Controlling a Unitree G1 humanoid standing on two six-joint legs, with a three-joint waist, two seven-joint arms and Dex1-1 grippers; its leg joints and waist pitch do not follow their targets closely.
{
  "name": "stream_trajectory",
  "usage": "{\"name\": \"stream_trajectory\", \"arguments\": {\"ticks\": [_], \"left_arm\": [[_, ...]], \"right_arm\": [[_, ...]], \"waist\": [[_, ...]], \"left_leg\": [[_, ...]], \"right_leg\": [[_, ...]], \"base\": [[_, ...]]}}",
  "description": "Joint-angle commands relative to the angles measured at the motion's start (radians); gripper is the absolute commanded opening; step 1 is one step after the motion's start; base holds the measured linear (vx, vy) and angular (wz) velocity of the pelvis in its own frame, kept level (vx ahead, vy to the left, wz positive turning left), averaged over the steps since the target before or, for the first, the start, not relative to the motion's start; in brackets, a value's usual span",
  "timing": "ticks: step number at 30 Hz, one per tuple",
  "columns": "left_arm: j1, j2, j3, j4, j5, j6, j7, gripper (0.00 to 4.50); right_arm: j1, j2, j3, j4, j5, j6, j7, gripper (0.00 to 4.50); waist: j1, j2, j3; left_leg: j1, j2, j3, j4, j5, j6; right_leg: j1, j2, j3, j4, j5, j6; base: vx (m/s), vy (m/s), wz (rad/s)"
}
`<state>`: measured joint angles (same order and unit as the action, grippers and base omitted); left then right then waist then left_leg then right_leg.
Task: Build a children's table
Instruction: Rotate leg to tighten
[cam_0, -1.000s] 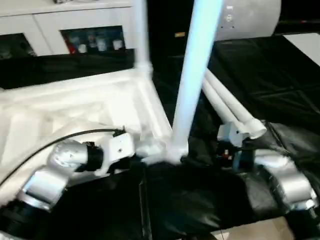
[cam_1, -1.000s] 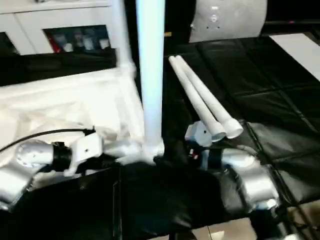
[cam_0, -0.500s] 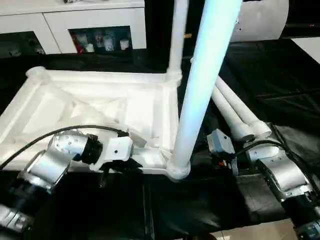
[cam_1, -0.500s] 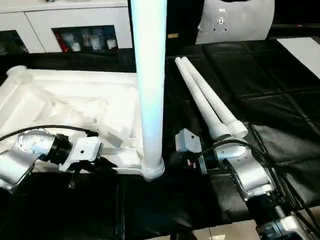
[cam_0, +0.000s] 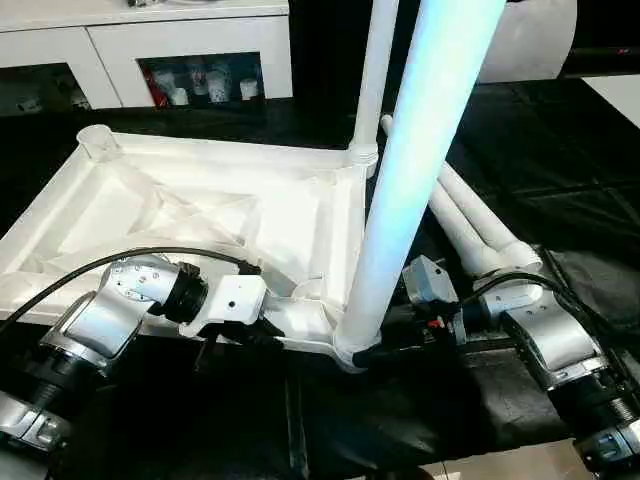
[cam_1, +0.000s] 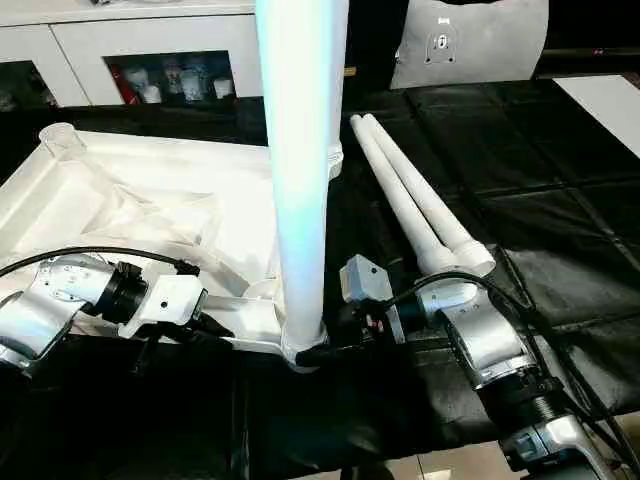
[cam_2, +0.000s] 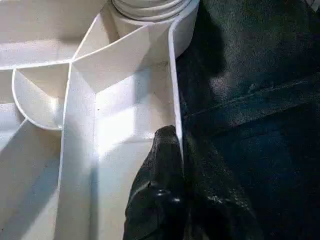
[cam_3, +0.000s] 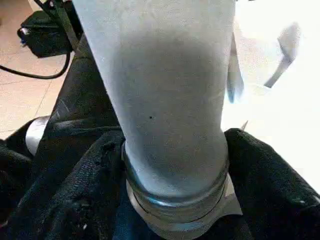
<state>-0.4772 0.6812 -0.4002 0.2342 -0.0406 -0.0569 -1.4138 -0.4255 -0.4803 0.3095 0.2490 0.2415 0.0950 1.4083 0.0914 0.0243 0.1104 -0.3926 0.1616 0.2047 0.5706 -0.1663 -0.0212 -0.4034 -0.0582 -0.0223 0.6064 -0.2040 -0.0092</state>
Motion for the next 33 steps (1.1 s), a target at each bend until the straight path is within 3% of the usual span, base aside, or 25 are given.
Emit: {"name": "stream_trajectory", "arguments": {"ticks": [1,3,5,8,11,13,15,16,18,23,24,27,30,33], "left_arm": [[0.004,-0.005,-0.046,0.005,0.035,-0.017,-0.022,0.0],[0.019,-0.005,-0.027,-0.009,0.021,0.011,-0.004,0.0],[0.019,-0.005,-0.027,-0.009,0.021,0.011,-0.004,0.0],[0.046,-0.017,0.014,-0.053,-0.013,0.089,0.049,0.0],[0.088,-0.07,0.093,-0.157,-0.045,0.271,0.21,0.0],[0.105,-0.108,0.131,-0.216,-0.07,0.37,0.288,0.0],[0.126,-0.154,0.159,-0.285,-0.09,0.459,0.359,0.0],[0.145,-0.2,0.173,-0.343,-0.085,0.53,0.425,0.0],[0.152,-0.214,0.176,-0.362,-0.08,0.555,0.447,0.0],[0.163,-0.391,0.194,-0.472,0.032,0.747,0.686,0.0],[0.161,-0.423,0.183,-0.492,0.053,0.779,0.734,0.0],[0.16,-0.478,0.129,-0.533,0.102,0.828,0.825,0.0],[0.161,-0.467,0.094,-0.542,0.124,0.845,0.829,0.0],[0.158,-0.435,0.098,-0.529,0.151,0.838,0.813,0.0]], "right_arm": [[0.012,0.007,0.025,-0.002,-0.011,-0.004,0.025,2.81],[0.033,0.004,0.023,-0.02,0.0,0.015,0.015,2.78],[0.033,0.004,0.023,-0.02,0.0,0.015,0.015,2.78],[0.072,0.014,0.004,-0.056,0.023,0.078,-0.039,2.77],[0.148,0.089,-0.047,-0.091,0.024,0.13,-0.231,2.77],[0.174,0.14,-0.069,-0.091,0.021,0.143,-0.324,2.76],[0.184,0.206,-0.087,-0.084,0.006,0.168,-0.439,2.76],[0.183,0.267,-0.093,-0.077,-0.011,0.189,-0.53,2.75],[0.184,0.285,-0.093,-0.077,-0.018,0.196,-0.557,2.75],[0.166,0.443,-0.091,-0.053,-0.089,0.23,-0.803,2.75],[0.16,0.475,-0.096,-0.049,-0.099,0.24,-0.857,2.75],[0.152,0.538,-0.111,-0.049,-0.098,0.25,-0.941,2.75],[0.154,0.54,-0.116,-0.057,-0.098,0.224,-0.942,2.75],[0.162,0.523,-0.137,-0.065,-0.105,0.201,-0.936,3.45]], "waist": [[-0.006,0.002,-0.051],[-0.005,0.007,-0.05],[-0.005,0.006,-0.051],[-0.004,0.009,-0.049],[-0.004,0.008,-0.045],[-0.013,0.007,-0.039],[-0.029,0.003,-0.033],[-0.035,0.002,-0.033],[-0.053,0.003,-0.033],[-0.058,0.002,-0.036],[-0.059,0.002,-0.04],[-0.057,0.004,-0.047],[-0.053,0.004,-0.055],[-0.051,0.004,-0.057]], "left_leg": [[0.033,0.079,-0.034,-0.07,-0.23,0.05],[0.034,0.08,-0.035,-0.072,-0.241,0.043],[0.035,0.08,-0.035,-0.072,-0.244,0.041],[0.035,0.081,-0.034,-0.075,-0.248,0.036],[0.032,0.083,-0.037,-0.079,-0.268,0.026],[0.034,0.08,-0.039,-0.085,-0.322,0.004],[0.027,0.076,-0.05,-0.092,-0.356,-0.024],[0.027,0.074,-0.051,-0.092,-0.361,-0.027],[0.027,0.071,-0.054,-0.092,-0.375,-0.03],[0.031,0.07,-0.045,-0.087,-0.313,-0.007],[0.027,0.071,-0.045,-0.088,-0.29,-0.007],[0.028,0.071,-0.043,-0.085,-0.257,0.005],[0.022,0.066,-0.038,-0.074,-0.157,0.048],[0.021,0.066,-0.037,-0.07,-0.127,0.069]], "right_leg": [[0.031,-0.087,0.044,-0.068,-0.149,-0.272],[0.03,-0.087,0.044,-0.068,-0.159,-0.271],[0.03,-0.086,0.045,-0.068,-0.152,-0.273],[0.031,-0.086,0.045,-0.068,-0.139,-0.276],[0.028,-0.089,0.046,-0.073,-0.173,-0.275],[0.025,-0.091,0.049,-0.083,-0.289,-0.252],[0.026,-0.094,0.048,-0.089,-0.414,-0.213],[0.024,-0.093,0.047,-0.092,-0.435,-0.203],[0.021,-0.091,0.049,-0.097,-0.447,-0.184],[0.018,-0.085,0.053,-0.102,-0.372,-0.189],[0.023,-0.084,0.052,-0.097,-0.339,-0.192],[0.025,-0.08,0.05,-0.093,-0.258,-0.195],[0.036,-0.076,0.047,-0.08,-0.068,-0.218],[0.04,-0.077,0.043,-0.076,-0.017,-0.23]], "base": [[0.0,0.0,0.0],[0.0,0.0,0.0],[0.0,0.0,0.0],[0.0,0.0,0.0],[0.0,0.0,0.0],[0.0,0.0,0.0],[0.0,0.0,0.0],[0.0,0.0,0.0],[0.0,0.0,0.0],[0.0,0.0,0.0],[0.0,0.0,0.0],[0.0,0.0,0.0],[0.0,0.0,0.0],[0.0,0.0,0.0]]}}
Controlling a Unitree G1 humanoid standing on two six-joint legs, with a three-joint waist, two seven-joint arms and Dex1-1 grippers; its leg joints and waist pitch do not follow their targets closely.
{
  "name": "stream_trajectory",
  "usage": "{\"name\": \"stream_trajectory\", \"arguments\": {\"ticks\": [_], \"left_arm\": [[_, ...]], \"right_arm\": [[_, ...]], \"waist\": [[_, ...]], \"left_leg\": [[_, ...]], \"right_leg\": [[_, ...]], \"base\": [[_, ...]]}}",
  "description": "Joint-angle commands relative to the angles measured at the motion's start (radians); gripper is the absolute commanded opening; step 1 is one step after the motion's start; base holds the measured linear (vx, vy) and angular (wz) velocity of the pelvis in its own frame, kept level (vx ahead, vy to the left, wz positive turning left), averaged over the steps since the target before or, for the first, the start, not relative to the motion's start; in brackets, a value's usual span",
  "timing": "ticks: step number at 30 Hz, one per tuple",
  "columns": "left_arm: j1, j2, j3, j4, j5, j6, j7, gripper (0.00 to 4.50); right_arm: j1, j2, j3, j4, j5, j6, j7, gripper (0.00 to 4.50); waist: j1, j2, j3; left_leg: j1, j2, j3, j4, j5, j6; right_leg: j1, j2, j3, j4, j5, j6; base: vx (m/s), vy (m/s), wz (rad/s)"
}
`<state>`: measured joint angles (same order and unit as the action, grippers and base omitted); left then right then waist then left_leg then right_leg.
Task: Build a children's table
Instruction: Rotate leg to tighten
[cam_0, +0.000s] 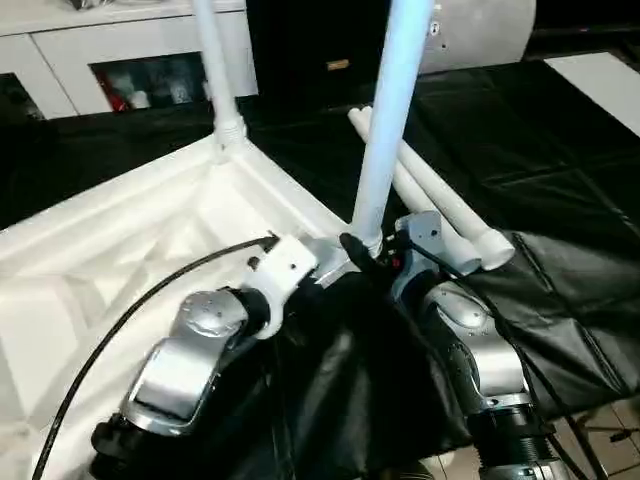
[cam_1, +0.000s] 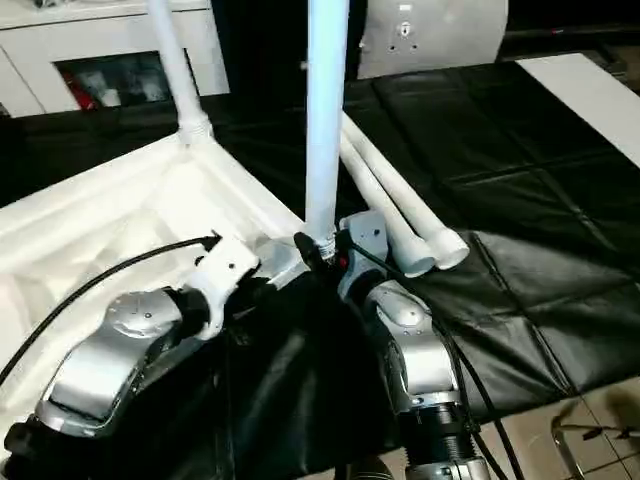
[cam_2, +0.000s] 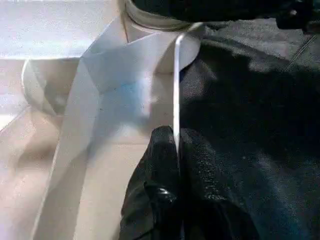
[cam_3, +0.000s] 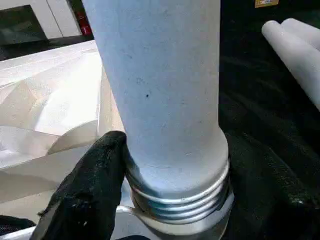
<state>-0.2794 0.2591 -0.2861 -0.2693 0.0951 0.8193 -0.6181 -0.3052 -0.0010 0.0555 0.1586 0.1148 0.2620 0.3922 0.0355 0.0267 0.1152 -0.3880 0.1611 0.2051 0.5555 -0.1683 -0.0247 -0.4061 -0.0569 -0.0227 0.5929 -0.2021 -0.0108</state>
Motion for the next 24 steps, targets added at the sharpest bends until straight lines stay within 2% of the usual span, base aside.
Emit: {"name": "stream_trajectory", "arguments": {"ticks": [1,4,6,8,10,11,13,16,17,18,20,21,22,24], "left_arm": [[-0.039,-0.013,-0.016,-0.025,0.016,-0.039,0.017,0.0],[-0.034,0.035,0.004,-0.016,0.003,-0.056,-0.027,0.0],[-0.028,0.074,0.007,-0.007,-0.01,-0.082,-0.055,0.0],[-0.026,0.103,0.003,-0.002,-0.016,-0.098,-0.075,0.0],[-0.02,0.163,0.006,0.014,-0.032,-0.146,-0.131,0.0],[-0.02,0.163,0.006,0.014,-0.032,-0.146,-0.131,0.0],[-0.012,0.223,0.015,0.04,-0.058,-0.229,-0.214,0.0],[-0.008,0.252,0.015,0.054,-0.072,-0.279,-0.263,0.0],[-0.004,0.282,0.007,0.068,-0.084,-0.336,-0.319,0.0],[-0.004,0.282,0.007,0.068,-0.084,-0.336,-0.319,0.0],[-0.003,0.352,-0.024,0.107,-0.116,-0.453,-0.45,0.0],[-0.005,0.36,-0.029,0.113,-0.119,-0.469,-0.467,0.0],[-0.016,0.391,-0.049,0.141,-0.131,-0.537,-0.535,0.0],[-0.021,0.399,-0.053,0.151,-0.137,-0.555,-0.559,0.0]], "right_arm": [[0.042,0.044,0.117,0.025,0.022,0.034,0.08,3.48],[0.055,0.001,0.092,0.004,0.032,0.02,0.116,3.81],[0.066,-0.039,0.086,-0.02,0.042,0.002,0.163,3.95],[0.072,-0.065,0.083,-0.033,0.051,-0.008,0.195,4.14],[0.083,-0.139,0.075,-0.059,0.079,-0.034,0.298,4.36],[0.083,-0.139,0.075,-0.059,0.079,-0.034,0.298,4.36],[0.085,-0.232,0.06,-0.076,0.11,-0.052,0.428,4.45],[0.083,-0.274,0.051,-0.084,0.127,-0.052,0.489,4.45],[0.077,-0.31,0.045,-0.093,0.148,-0.038,0.548,4.45],[0.077,-0.31,0.045,-0.093,0.148,-0.038,0.548,4.45],[0.048,-0.398,0.056,-0.095,0.179,-0.03,0.682,4.45],[0.042,-0.408,0.059,-0.092,0.179,-0.034,0.696,4.45],[0.013,-0.445,0.072,-0.071,0.173,-0.052,0.749,4.45],[0.001,-0.453,0.075,-0.061,0.17,-0.056,0.763,4.45]], "waist": [[0.005,0.004,-0.06],[0.005,0.004,-0.058],[0.006,0.006,-0.06],[0.006,0.004,-0.061],[0.006,0.005,-0.06],[0.006,0.005,-0.061],[0.008,0.008,-0.062],[0.011,0.009,-0.063],[0.015,0.01,-0.064],[0.016,0.009,-0.065],[0.022,0.011,-0.065],[0.029,0.012,-0.066],[0.032,0.011,-0.063],[0.036,0.01,-0.064]], "left_leg": [[0.017,0.067,-0.038,-0.055,-0.135,0.074],[0.019,0.068,-0.039,-0.058,-0.169,0.062],[0.02,0.069,-0.04,-0.058,-0.165,0.058],[0.019,0.067,-0.039,-0.056,-0.154,0.065],[0.019,0.067,-0.038,-0.055,-0.16,0.071],[0.019,0.067,-0.039,-0.053,-0.165,0.075],[0.021,0.069,-0.038,-0.051,-0.152,0.079],[0.022,0.069,-0.039,-0.047,-0.143,0.093],[0.022,0.068,-0.041,-0.045,-0.14,0.104],[0.023,0.071,-0.04,-0.045,-0.14,0.105],[0.024,0.07,-0.041,-0.044,-0.131,0.113],[0.026,0.074,-0.04,-0.043,-0.123,0.116],[0.028,0.074,-0.041,-0.043,-0.126,0.116],[0.027,0.076,-0.038,-0.044,-0.134,0.109]], "right_leg": [[0.042,-0.08,0.043,-0.063,-0.034,-0.233],[0.043,-0.081,0.042,-0.068,-0.097,-0.228],[0.044,-0.079,0.042,-0.066,-0.09,-0.226],[0.046,-0.078,0.041,-0.062,-0.059,-0.229],[0.046,-0.079,0.041,-0.063,-0.061,-0.231],[0.047,-0.08,0.041,-0.063,-0.069,-0.235],[0.047,-0.08,0.04,-0.06,-0.053,-0.243],[0.047,-0.08,0.038,-0.057,-0.024,-0.258],[0.046,-0.079,0.035,-0.057,-0.016,-0.264],[0.049,-0.081,0.036,-0.054,-0.01,-0.263],[0.046,-0.079,0.032,-0.053,0.003,-0.274],[0.047,-0.08,0.032,-0.049,0.012,-0.274],[0.044,-0.08,0.031,-0.051,0.007,-0.276],[0.045,-0.082,0.03,-0.048,-0.008,-0.28]], "base": [[0.0,0.0,0.0],[0.0,0.0,0.0],[0.0,0.0,0.0],[0.0,0.0,0.0],[0.0,0.0,0.0],[0.0,0.0,0.0],[0.0,0.0,0.0],[0.0,0.0,0.0],[0.0,0.0,0.0],[0.0,0.0,0.0],[0.0,0.0,0.0],[0.0,0.0,0.0],[0.0,0.0,0.0],[0.0,0.0,0.0]]}}
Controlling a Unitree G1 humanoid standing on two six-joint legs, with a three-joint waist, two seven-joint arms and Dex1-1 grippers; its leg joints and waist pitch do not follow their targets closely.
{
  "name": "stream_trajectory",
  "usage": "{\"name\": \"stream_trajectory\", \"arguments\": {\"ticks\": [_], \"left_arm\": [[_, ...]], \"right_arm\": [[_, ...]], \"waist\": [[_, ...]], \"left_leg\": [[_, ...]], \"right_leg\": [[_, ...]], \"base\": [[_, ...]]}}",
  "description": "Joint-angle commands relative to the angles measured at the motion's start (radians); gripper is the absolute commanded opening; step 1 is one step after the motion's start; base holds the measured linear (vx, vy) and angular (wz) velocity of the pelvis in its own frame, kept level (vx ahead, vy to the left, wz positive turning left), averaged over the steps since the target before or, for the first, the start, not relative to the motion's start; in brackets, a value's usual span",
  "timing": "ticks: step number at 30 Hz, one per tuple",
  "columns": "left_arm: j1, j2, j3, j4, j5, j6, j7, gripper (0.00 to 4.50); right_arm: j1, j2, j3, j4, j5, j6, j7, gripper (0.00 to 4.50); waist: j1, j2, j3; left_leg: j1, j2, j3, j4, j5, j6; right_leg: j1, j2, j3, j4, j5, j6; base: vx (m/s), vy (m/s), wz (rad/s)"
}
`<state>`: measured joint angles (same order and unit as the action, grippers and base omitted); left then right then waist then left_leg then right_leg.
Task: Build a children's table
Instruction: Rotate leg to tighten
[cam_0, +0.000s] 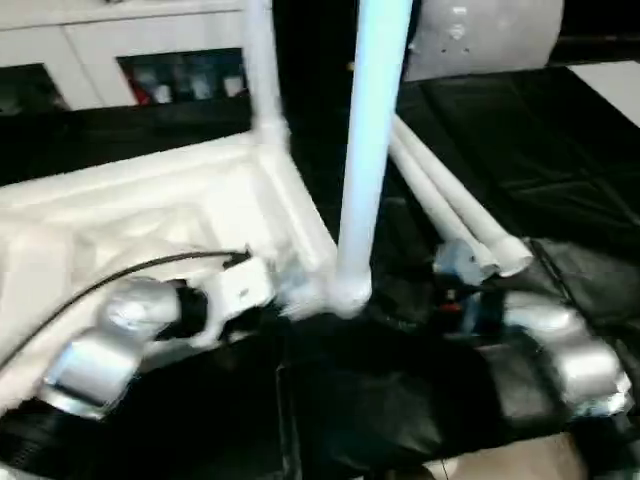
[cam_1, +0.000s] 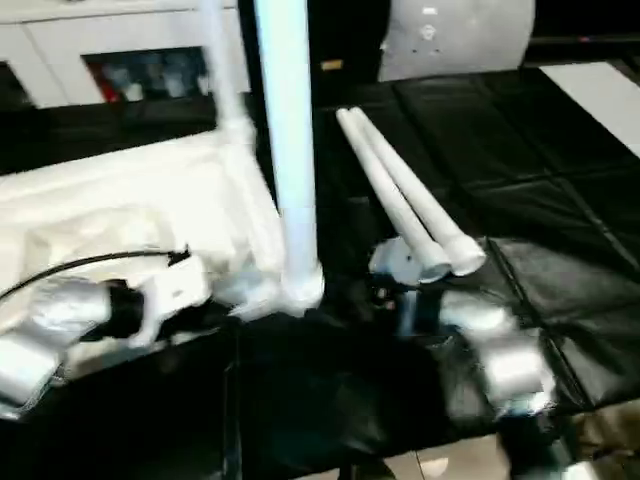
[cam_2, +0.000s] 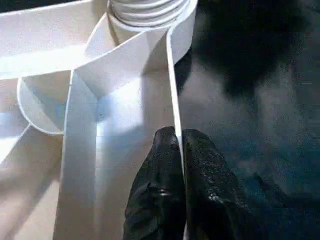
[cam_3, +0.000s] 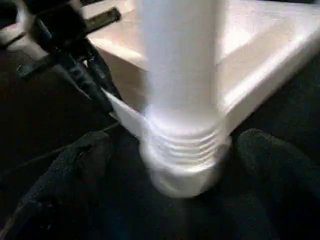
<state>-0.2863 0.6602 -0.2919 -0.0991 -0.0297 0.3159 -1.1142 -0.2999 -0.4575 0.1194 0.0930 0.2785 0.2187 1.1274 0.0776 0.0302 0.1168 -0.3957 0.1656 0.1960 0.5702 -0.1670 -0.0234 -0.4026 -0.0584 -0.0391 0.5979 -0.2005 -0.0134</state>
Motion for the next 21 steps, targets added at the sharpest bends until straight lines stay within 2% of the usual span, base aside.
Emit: {"name": "stream_trajectory", "arguments": {"ticks": [1,4,6,8,9,10,11,13,18,19,21], "left_arm": [[-0.027,0.008,-0.052,0.002,-0.02,-0.082,-0.1,0.0],[-0.046,0.025,-0.064,0.036,-0.029,-0.128,-0.16,0.0],[-0.06,0.037,-0.079,0.06,-0.031,-0.16,-0.204,0.0],[-0.067,0.041,-0.086,0.07,-0.03,-0.181,-0.221,0.0],[-0.083,0.044,-0.098,0.1,-0.029,-0.227,-0.25,0.0],[-0.087,0.045,-0.102,0.107,-0.027,-0.238,-0.256,0.0],[-0.1,0.043,-0.11,0.132,-0.023,-0.269,-0.276,0.0],[-0.108,0.04,-0.114,0.147,-0.021,-0.284,-0.288,0.0],[-0.13,0.034,-0.125,0.181,-0.017,-0.313,-0.307,0.0],[-0.138,0.032,-0.128,0.193,-0.014,-0.323,-0.313,0.0],[-0.147,0.029,-0.13,0.206,-0.012,-0.332,-0.319,0.0]], "right_arm": [[-0.024,-0.006,0.019,0.025,0.002,-0.024,0.049,4.45],[-0.05,-0.022,0.043,0.048,-0.011,-0.045,0.087,4.45],[-0.06,-0.034,0.074,0.05,-0.023,-0.06,0.134,4.45],[-0.06,-0.038,0.088,0.048,-0.028,-0.067,0.155,4.45],[-0.059,-0.052,0.12,0.041,-0.027,-0.077,0.205,4.45],[-0.058,-0.055,0.128,0.039,-0.027,-0.078,0.215,4.45],[-0.065,-0.056,0.149,0.039,-0.03,-0.082,0.243,4.45],[-0.073,-0.052,0.159,0.047,-0.034,-0.085,0.255,4.45],[-0.099,-0.042,0.174,0.094,-0.043,-0.108,0.276,4.45],[-0.106,-0.041,0.179,0.107,-0.043,-0.11,0.283,4.29],[-0.112,-0.039,0.184,0.113,-0.035,-0.095,0.296,4.29]], "waist": [[-0.003,0.008,-0.064],[0.009,0.007,-0.066],[0.01,0.006,-0.064],[0.01,0.006,-0.064],[0.011,0.006,-0.064],[0.012,0.006,-0.065],[0.012,0.011,-0.064],[0.011,0.007,-0.064],[0.01,0.005,-0.061],[0.009,0.006,-0.06],[0.009,0.004,-0.06]], "left_leg": [[0.036,0.073,-0.028,-0.058,-0.149,0.1],[0.04,0.074,-0.026,-0.058,-0.165,0.077],[0.035,0.072,-0.028,-0.059,-0.172,0.07],[0.035,0.073,-0.029,-0.06,-0.186,0.064],[0.034,0.073,-0.029,-0.059,-0.187,0.065],[0.035,0.073,-0.029,-0.059,-0.188,0.065],[0.033,0.073,-0.03,-0.059,-0.187,0.065],[0.033,0.074,-0.03,-0.059,-0.193,0.063],[0.034,0.076,-0.03,-0.061,-0.227,0.047],[0.034,0.076,-0.03,-0.061,-0.228,0.045],[0.034,0.075,-0.029,-0.06,-0.225,0.045]], "right_leg": [[0.038,-0.083,0.046,-0.053,-0.031,-0.279],[0.037,-0.083,0.047,-0.053,-0.062,-0.28],[0.037,-0.083,0.046,-0.052,-0.076,-0.276],[0.038,-0.087,0.048,-0.053,-0.091,-0.272],[0.038,-0.087,0.047,-0.053,-0.093,-0.272],[0.038,-0.086,0.048,-0.054,-0.094,-0.272],[0.038,-0.087,0.047,-0.052,-0.09,-0.273],[0.039,-0.087,0.048,-0.05,-0.085,-0.277],[0.035,-0.09,0.05,-0.054,-0.141,-0.281],[0.035,-0.09,0.05,-0.053,-0.143,-0.281],[0.036,-0.089,0.05,-0.054,-0.138,-0.283]], "base": [[0.0,0.0,0.0],[0.0,0.0,0.0],[0.0,0.0,0.0],[0.0,0.0,0.0],[0.0,0.0,0.0],[0.0,0.0,0.0],[0.0,0.0,0.0],[0.0,0.0,0.0],[0.0,0.0,0.0],[0.0,0.0,0.0],[0.0,0.0,0.0]]}}
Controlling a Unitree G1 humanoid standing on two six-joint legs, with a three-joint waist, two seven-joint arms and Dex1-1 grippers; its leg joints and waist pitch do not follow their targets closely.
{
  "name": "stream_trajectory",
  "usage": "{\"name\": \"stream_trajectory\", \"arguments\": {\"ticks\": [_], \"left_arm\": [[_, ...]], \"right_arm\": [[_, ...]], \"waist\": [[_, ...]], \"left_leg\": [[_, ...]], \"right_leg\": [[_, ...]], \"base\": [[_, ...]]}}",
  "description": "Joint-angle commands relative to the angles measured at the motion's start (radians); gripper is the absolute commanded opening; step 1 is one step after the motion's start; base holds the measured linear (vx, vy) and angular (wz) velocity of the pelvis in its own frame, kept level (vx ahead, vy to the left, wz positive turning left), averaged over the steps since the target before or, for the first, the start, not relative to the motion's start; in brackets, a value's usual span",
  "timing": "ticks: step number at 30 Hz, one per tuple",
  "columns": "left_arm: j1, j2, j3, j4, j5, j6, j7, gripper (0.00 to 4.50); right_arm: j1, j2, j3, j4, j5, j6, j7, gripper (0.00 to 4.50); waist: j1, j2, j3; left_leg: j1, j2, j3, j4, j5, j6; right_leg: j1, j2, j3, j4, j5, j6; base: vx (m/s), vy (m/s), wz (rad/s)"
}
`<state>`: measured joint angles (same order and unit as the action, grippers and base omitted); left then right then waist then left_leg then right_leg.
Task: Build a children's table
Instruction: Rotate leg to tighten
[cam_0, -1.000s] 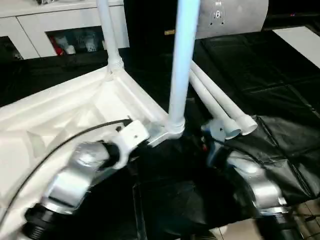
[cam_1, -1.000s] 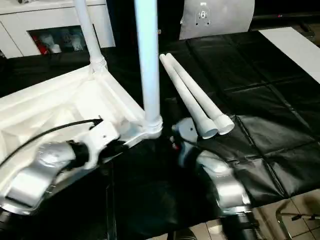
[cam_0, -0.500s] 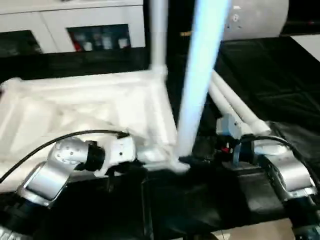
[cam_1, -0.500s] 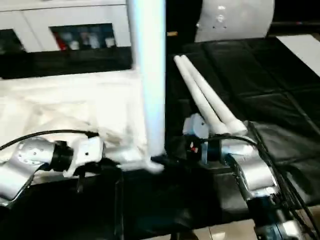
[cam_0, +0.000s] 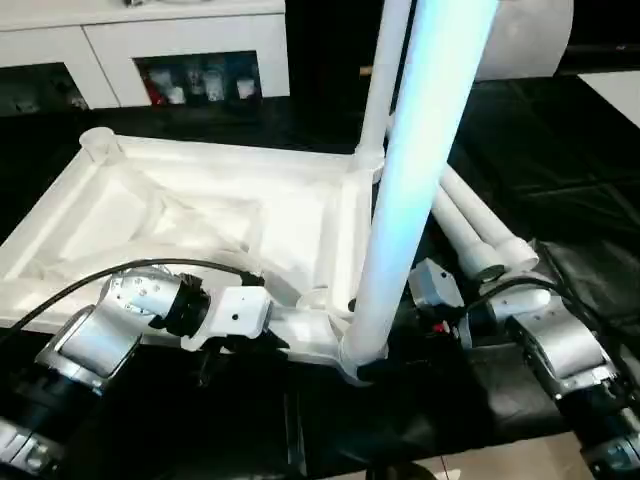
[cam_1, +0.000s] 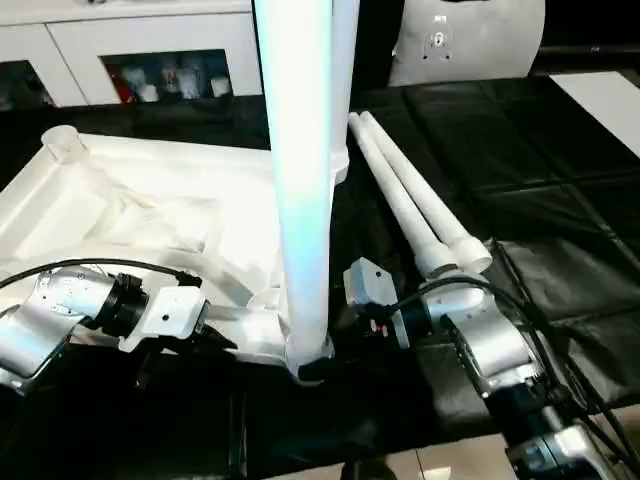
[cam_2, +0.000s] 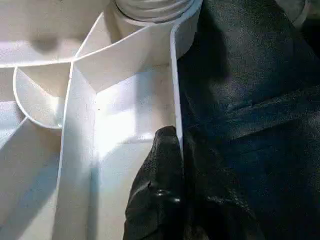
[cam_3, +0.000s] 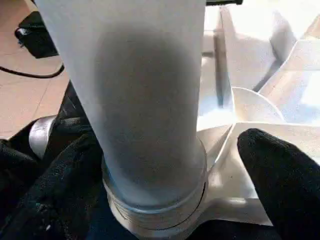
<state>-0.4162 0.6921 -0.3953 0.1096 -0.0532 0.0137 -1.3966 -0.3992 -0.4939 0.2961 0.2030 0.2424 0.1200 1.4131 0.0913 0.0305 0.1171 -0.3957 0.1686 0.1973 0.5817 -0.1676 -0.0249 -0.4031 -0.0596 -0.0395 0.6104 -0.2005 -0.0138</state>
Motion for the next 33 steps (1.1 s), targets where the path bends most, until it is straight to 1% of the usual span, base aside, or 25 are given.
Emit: {"name": "stream_trajectory", "arguments": {"ticks": [1,2,4,5,6,7,9,10,12,15,18,20,21,23,24,25,26,27,28,29,30,31,32,33], "left_arm": [[-0.017,-0.003,-0.027,-0.003,0.011,-0.03,-0.036,0.0],[-0.022,-0.006,-0.027,0.01,0.011,-0.041,-0.041,0.0],[-0.026,-0.009,-0.027,0.023,0.011,-0.054,-0.046,0.0],[-0.03,-0.01,-0.028,0.031,0.011,-0.061,-0.048,0.0],[-0.033,-0.011,-0.028,0.04,0.01,-0.068,-0.05,0.0],[-0.036,-0.012,-0.029,0.045,0.01,-0.072,-0.052,0.0],[-0.041,-0.011,-0.031,0.057,0.011,-0.082,-0.055,0.0],[-0.042,-0.011,-0.031,0.061,0.011,-0.085,-0.057,0.0],[-0.045,-0.013,-0.031,0.069,0.012,-0.089,-0.059,0.0],[-0.044,-0.012,-0.026,0.074,0.01,-0.09,-0.059,0.0],[-0.037,-0.012,-0.015,0.069,0.003,-0.075,-0.047,0.0],[-0.015,-0.016,0.008,0.04,-0.016,-0.029,-0.014,0.0],[0.004,-0.019,0.027,0.012,-0.025,0.01,0.021,0.0],[0.02,-0.024,0.043,-0.011,-0.029,0.04,0.054,0.0],[0.044,-0.029,0.065,-0.046,-0.031,0.092,0.102,0.0],[0.066,-0.034,0.085,-0.078,-0.031,0.138,0.145,0.0],[0.075,-0.037,0.092,-0.091,-0.029,0.155,0.164,0.0],[0.081,-0.039,0.098,-0.1,-0.027,0.168,0.179,0.0],[0.11,-0.058,0.121,-0.143,-0.026,0.225,0.237,0.0],[0.135,-0.082,0.138,-0.188,-0.025,0.281,0.29,0.0],[0.147,-0.094,0.146,-0.213,-0.023,0.313,0.316,0.0],[0.16,-0.107,0.154,-0.238,-0.022,0.345,0.342,0.0],[0.175,-0.137,0.166,-0.276,-0.008,0.4,0.394,0.0],[0.183,-0.198,0.175,-0.326,0.015,0.491,0.476,0.0]], "right_arm": [[-0.012,-0.003,0.007,0.003,0.001,0.003,0.011,4.16],[-0.015,-0.003,0.01,0.004,0.008,0.013,0.02,3.99],[-0.018,-0.004,0.013,0.005,0.012,0.018,0.026,3.89],[-0.02,-0.004,0.015,0.007,0.014,0.021,0.032,3.75],[-0.021,-0.004,0.017,0.009,0.015,0.023,0.04,3.75],[-0.022,-0.004,0.018,0.011,0.015,0.022,0.044,3.53],[-0.024,-0.003,0.02,0.017,0.016,0.019,0.053,3.49],[-0.025,-0.002,0.02,0.018,0.016,0.019,0.055,3.39],[-0.025,-0.002,0.022,0.019,0.018,0.022,0.058,3.12],[-0.018,-0.001,0.024,0.01,0.021,0.029,0.061,2.93],[-0.005,0.001,0.021,-0.003,0.028,0.045,0.056,2.74],[0.016,0.01,0.011,-0.024,0.045,0.073,0.033,2.74],[0.033,0.024,0.0,-0.039,0.057,0.092,0.004,2.72],[0.046,0.038,-0.009,-0.05,0.063,0.108,-0.028,2.72],[0.064,0.065,-0.023,-0.06,0.067,0.12,-0.08,2.71],[0.08,0.091,-0.036,-0.068,0.069,0.131,-0.127,2.71],[0.086,0.101,-0.04,-0.07,0.069,0.135,-0.147,2.71],[0.09,0.109,-0.044,-0.072,0.068,0.138,-0.163,2.7],[0.105,0.145,-0.051,-0.081,0.065,0.153,-0.225,2.7],[0.118,0.181,-0.054,-0.084,0.051,0.155,-0.289,2.7],[0.125,0.199,-0.056,-0.088,0.046,0.157,-0.319,2.7],[0.132,0.216,-0.057,-0.092,0.04,0.16,-0.348,2.7],[0.142,0.249,-0.057,-0.098,0.032,0.166,-0.398,2.7],[0.15,0.302,-0.059,-0.098,0.011,0.174,-0.478,2.7]], "waist": [[-0.005,0.004,-0.061],[-0.004,0.004,-0.06],[-0.004,0.004,-0.061],[-0.004,0.004,-0.061],[-0.004,0.004,-0.06],[-0.003,0.004,-0.061],[-0.003,0.003,-0.06],[-0.003,0.004,-0.061],[-0.003,0.004,-0.062],[-0.003,0.004,-0.06],[-0.003,0.004,-0.059],[-0.002,0.005,-0.059],[-0.003,0.006,-0.058],[-0.004,0.006,-0.057],[-0.003,0.006,-0.056],[-0.006,0.006,-0.051],[-0.009,0.006,-0.049],[-0.012,0.004,-0.046],[-0.015,0.002,-0.045],[-0.022,-0.002,-0.041],[-0.03,0.001,-0.04],[-0.035,-0.001,-0.04],[-0.04,-0.001,-0.039],[-0.053,-0.003,-0.038]], "left_leg": [[0.034,0.072,-0.03,-0.072,-0.222,0.048],[0.033,0.073,-0.031,-0.073,-0.218,0.049],[0.033,0.072,-0.03,-0.072,-0.218,0.051],[0.033,0.073,-0.031,-0.072,-0.22,0.051],[0.033,0.073,-0.03,-0.073,-0.225,0.049],[0.033,0.073,-0.03,-0.073,-0.227,0.049],[0.034,0.073,-0.031,-0.074,-0.234,0.045],[0.034,0.074,-0.031,-0.074,-0.233,0.044],[0.034,0.074,-0.03,-0.073,-0.227,0.044],[0.033,0.074,-0.03,-0.074,-0.227,0.046],[0.034,0.075,-0.03,-0.076,-0.241,0.041],[0.034,0.076,-0.03,-0.076,-0.239,0.039],[0.034,0.077,-0.03,-0.078,-0.239,0.037],[0.032,0.076,-0.03,-0.078,-0.24,0.039],[0.032,0.076,-0.031,-0.079,-0.245,0.039],[0.031,0.077,-0.033,-0.083,-0.267,0.031],[0.033,0.077,-0.033,-0.085,-0.293,0.019],[0.033,0.072,-0.035,-0.086,-0.316,0.011],[0.028,0.072,-0.038,-0.088,-0.312,0.006],[0.024,0.073,-0.041,-0.093,-0.313,0.001],[0.029,0.073,-0.041,-0.094,-0.326,-0.007],[0.03,0.073,-0.041,-0.094,-0.33,-0.012],[0.027,0.071,-0.043,-0.094,-0.332,-0.011],[0.027,0.073,-0.043,-0.097,-0.319,-0.015]], "right_leg": [[0.036,-0.088,0.05,-0.066,-0.136,-0.281],[0.036,-0.087,0.05,-0.066,-0.136,-0.281],[0.037,-0.088,0.05,-0.065,-0.136,-0.28],[0.036,-0.088,0.05,-0.065,-0.138,-0.28],[0.035,-0.089,0.05,-0.067,-0.145,-0.28],[0.036,-0.089,0.05,-0.067,-0.149,-0.28],[0.035,-0.089,0.05,-0.068,-0.164,-0.277],[0.035,-0.089,0.05,-0.068,-0.163,-0.277],[0.035,-0.089,0.05,-0.065,-0.147,-0.279],[0.034,-0.088,0.05,-0.066,-0.141,-0.282],[0.034,-0.09,0.051,-0.068,-0.164,-0.28],[0.034,-0.09,0.051,-0.067,-0.161,-0.28],[0.034,-0.089,0.052,-0.066,-0.15,-0.281],[0.034,-0.09,0.052,-0.068,-0.159,-0.279],[0.033,-0.09,0.052,-0.07,-0.171,-0.276],[0.032,-0.092,0.052,-0.073,-0.208,-0.273],[0.029,-0.093,0.054,-0.079,-0.259,-0.264],[0.029,-0.094,0.054,-0.086,-0.324,-0.245],[0.034,-0.095,0.054,-0.084,-0.338,-0.235],[0.032,-0.094,0.054,-0.085,-0.352,-0.223],[0.027,-0.095,0.055,-0.089,-0.376,-0.217],[0.026,-0.095,0.056,-0.089,-0.383,-0.214],[0.028,-0.095,0.055,-0.09,-0.393,-0.212],[0.028,-0.092,0.055,-0.09,-0.382,-0.206]], "base": [[0.0,0.0,0.0],[0.0,0.0,0.0],[0.0,0.0,0.0],[0.0,0.0,0.0],[0.0,0.0,0.0],[0.0,0.0,0.0],[0.0,0.0,0.0],[0.0,0.0,0.0],[0.0,0.0,0.0],[0.0,0.0,0.0],[0.0,0.0,0.0],[0.0,0.0,0.0],[0.0,0.0,0.0],[0.0,0.0,0.0],[0.0,0.0,0.0],[0.0,0.0,0.0],[0.0,0.0,0.0],[0.0,0.0,0.0],[0.0,0.0,0.0],[0.0,0.0,0.0],[0.0,0.0,0.0],[0.0,0.0,0.0],[0.0,0.0,0.0],[0.0,0.0,0.0]]}}
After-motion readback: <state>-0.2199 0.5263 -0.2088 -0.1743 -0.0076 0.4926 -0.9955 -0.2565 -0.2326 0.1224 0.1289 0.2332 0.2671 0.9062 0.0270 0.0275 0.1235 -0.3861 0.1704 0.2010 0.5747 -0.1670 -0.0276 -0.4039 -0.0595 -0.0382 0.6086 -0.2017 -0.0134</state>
